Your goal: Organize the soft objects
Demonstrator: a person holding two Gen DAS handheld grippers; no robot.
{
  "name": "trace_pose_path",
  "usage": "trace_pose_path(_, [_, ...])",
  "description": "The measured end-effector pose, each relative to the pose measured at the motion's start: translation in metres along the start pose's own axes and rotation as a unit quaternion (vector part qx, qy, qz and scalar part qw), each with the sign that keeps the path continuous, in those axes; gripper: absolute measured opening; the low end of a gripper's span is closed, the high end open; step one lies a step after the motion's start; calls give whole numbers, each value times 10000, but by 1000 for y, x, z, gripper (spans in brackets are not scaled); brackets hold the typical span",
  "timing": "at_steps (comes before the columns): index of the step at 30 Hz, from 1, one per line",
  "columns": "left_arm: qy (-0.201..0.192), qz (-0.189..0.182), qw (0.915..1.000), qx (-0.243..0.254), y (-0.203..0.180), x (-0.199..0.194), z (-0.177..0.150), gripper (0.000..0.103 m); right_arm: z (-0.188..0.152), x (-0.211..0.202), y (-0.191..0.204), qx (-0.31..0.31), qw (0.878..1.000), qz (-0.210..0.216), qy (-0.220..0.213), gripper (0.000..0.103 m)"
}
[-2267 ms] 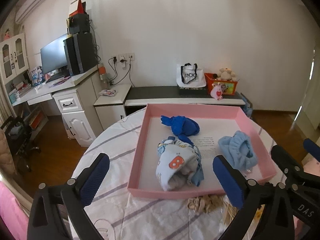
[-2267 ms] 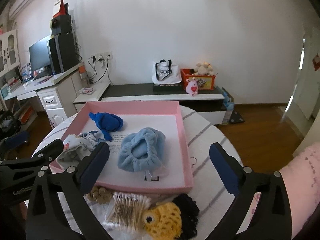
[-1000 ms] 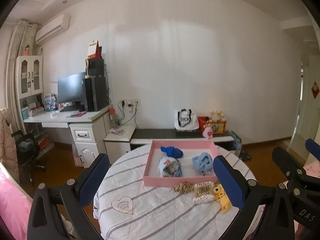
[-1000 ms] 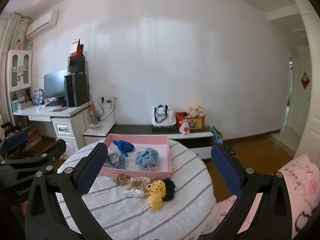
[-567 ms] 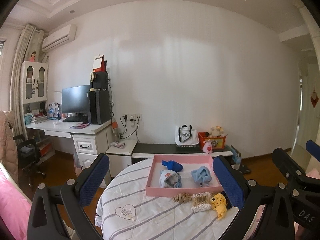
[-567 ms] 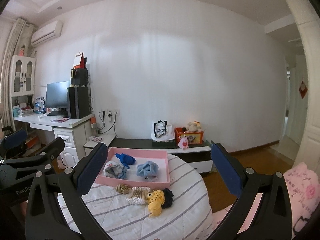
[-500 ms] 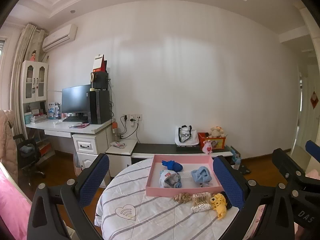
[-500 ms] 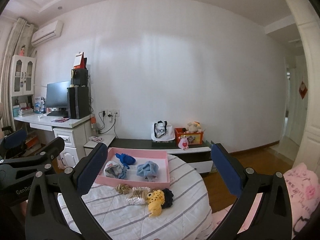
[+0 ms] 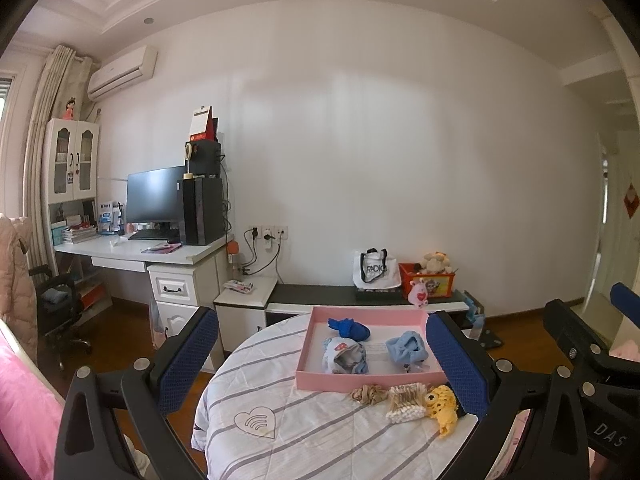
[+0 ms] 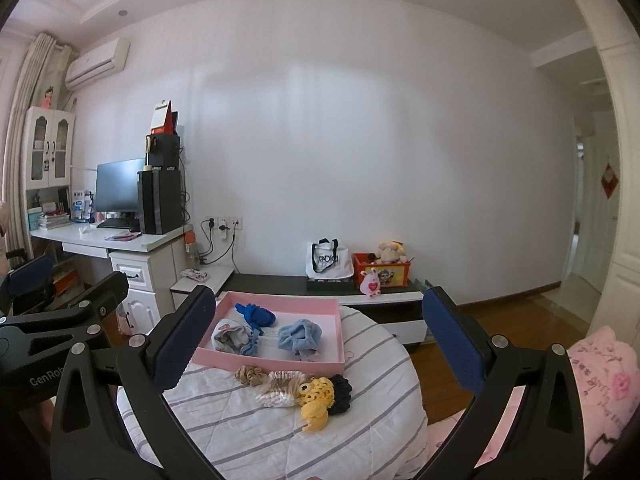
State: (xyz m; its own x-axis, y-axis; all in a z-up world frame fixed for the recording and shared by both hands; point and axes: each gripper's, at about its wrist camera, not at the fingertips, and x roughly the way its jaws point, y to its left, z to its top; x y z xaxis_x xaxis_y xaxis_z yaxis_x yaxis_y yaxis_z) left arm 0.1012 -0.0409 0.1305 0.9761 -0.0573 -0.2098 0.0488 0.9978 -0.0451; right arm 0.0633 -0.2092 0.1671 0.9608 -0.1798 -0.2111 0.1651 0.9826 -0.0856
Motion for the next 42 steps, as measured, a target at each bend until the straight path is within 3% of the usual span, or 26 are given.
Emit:
trace_pose_path(11, [122, 63, 9999, 49, -1, 9, -3, 103, -6, 8, 0, -38, 9999, 22, 96, 103])
trace_pose_path(20, [442, 132, 9989, 86, 3, 25, -11, 103, -19, 28, 1, -34, 9991, 118, 417, 103])
trace_pose_path(31, [1190, 188, 9926, 170, 17, 80, -22, 103, -51, 84, 10, -61, 9927, 221, 1182, 103])
trace_pose_path(42, [2184, 294, 9753, 121, 37, 172, -44, 103, -94, 159, 27, -133, 9766, 369, 2116, 103])
